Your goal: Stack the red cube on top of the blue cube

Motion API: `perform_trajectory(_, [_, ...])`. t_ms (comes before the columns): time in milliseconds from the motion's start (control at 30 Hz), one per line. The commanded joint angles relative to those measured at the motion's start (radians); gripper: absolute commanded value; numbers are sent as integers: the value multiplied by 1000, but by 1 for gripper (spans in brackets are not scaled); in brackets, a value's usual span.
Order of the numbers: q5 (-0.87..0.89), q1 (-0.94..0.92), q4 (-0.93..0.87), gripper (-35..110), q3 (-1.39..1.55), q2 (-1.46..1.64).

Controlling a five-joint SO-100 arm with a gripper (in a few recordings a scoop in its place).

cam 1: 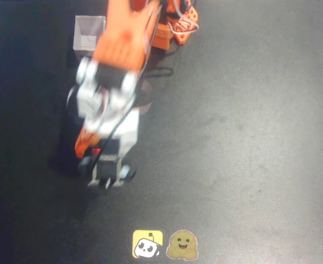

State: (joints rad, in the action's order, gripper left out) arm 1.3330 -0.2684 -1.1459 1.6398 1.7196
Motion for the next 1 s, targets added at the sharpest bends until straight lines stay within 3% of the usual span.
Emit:
perform_trajectory(0, [15, 18, 11, 28, 118, 262])
perform_trajectory(167, [38, 14, 132, 1, 485, 565])
perform_trajectory(400, [81, 86, 265, 0, 977, 971])
perform_trajectory(667, [123, 121, 193, 0, 1313, 1474])
perform_trajectory(967, [227, 150, -8, 0, 1315, 1476])
